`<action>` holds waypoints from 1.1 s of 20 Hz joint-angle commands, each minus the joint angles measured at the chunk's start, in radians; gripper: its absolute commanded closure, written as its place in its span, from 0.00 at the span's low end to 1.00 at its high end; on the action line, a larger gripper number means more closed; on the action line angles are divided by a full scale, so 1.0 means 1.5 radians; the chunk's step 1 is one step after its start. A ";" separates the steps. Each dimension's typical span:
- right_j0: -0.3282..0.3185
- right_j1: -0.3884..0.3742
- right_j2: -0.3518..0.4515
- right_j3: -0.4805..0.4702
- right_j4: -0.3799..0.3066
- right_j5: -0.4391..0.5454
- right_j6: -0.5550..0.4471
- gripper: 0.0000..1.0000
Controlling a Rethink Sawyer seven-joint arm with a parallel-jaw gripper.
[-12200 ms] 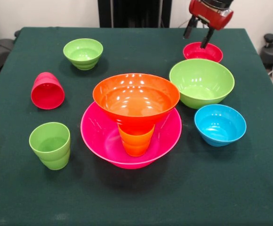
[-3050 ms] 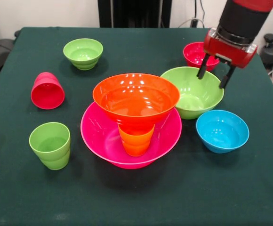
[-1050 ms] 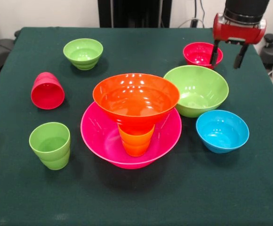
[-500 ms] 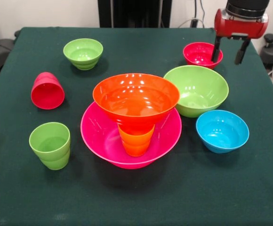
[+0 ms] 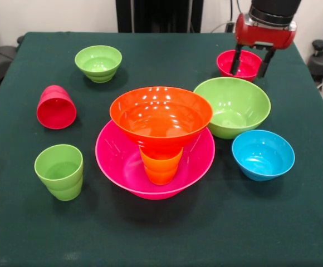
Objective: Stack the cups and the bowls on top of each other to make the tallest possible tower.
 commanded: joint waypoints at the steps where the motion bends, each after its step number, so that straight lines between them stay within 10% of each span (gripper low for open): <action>1: -0.012 0.046 -0.002 0.027 -0.043 -0.038 -0.011 0.00; 22: 0.008 0.091 0.010 -0.018 -0.010 -0.003 -0.003 0.00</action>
